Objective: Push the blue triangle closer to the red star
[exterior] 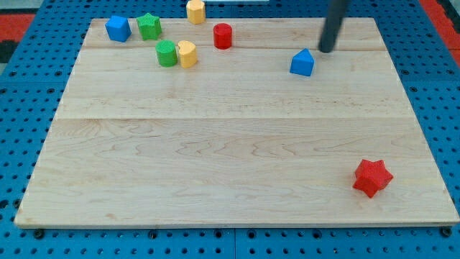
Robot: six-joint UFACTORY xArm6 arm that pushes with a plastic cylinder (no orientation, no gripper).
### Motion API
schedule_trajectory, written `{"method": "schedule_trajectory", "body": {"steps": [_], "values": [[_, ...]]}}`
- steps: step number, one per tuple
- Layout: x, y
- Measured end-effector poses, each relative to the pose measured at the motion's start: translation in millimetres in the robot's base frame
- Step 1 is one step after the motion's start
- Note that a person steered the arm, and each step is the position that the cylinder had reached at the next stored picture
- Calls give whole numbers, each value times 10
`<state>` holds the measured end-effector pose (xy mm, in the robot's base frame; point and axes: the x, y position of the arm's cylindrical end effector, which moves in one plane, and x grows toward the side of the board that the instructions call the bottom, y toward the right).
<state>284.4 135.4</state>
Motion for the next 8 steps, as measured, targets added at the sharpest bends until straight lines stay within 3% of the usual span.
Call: {"method": "schedule_trajectory", "body": {"steps": [2, 3, 4, 5, 6, 7, 8], "values": [[1680, -50], [1017, -23], [828, -253], [1462, -75], [1533, -20], [1140, -396], [1461, -697]]}}
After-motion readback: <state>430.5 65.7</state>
